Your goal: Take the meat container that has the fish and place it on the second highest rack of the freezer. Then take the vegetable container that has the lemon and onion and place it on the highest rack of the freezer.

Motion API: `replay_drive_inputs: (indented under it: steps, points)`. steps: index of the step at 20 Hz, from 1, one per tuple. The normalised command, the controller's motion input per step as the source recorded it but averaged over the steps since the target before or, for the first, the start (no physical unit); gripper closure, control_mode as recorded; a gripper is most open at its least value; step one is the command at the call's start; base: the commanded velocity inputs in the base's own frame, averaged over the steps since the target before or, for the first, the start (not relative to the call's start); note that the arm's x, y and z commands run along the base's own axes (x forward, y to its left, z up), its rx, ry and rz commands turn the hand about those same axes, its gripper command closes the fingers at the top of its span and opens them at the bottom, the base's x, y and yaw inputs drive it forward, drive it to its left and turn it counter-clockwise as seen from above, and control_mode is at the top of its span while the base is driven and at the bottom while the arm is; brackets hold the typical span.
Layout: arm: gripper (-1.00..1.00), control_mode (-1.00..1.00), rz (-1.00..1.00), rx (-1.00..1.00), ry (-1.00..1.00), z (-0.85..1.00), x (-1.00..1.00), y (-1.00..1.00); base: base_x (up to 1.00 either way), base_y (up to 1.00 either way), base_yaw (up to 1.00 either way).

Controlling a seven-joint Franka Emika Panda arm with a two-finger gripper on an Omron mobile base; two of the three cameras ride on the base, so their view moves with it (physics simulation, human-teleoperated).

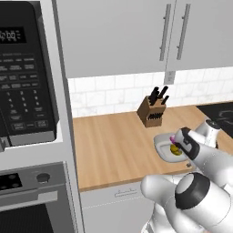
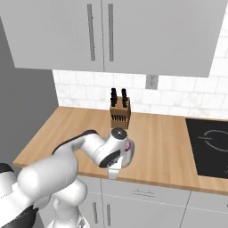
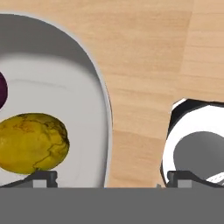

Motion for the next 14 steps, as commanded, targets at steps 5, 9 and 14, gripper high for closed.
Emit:
replay_drive_inputs:
  steps: [5,9,14]
  points:
    - [1.00,-1.00,0.00,0.00,0.00,-0.22,0.00,0.01,0.00,0.00,0.00]
    - [1.00,-1.00,0.00,0.00,0.00,-0.23,0.00,0.04,0.00,0.00,0.00]
    - [1.00,-1.00,0.00,0.00,0.06,-0.14,0.03,0.02,0.00,0.00,0.00]
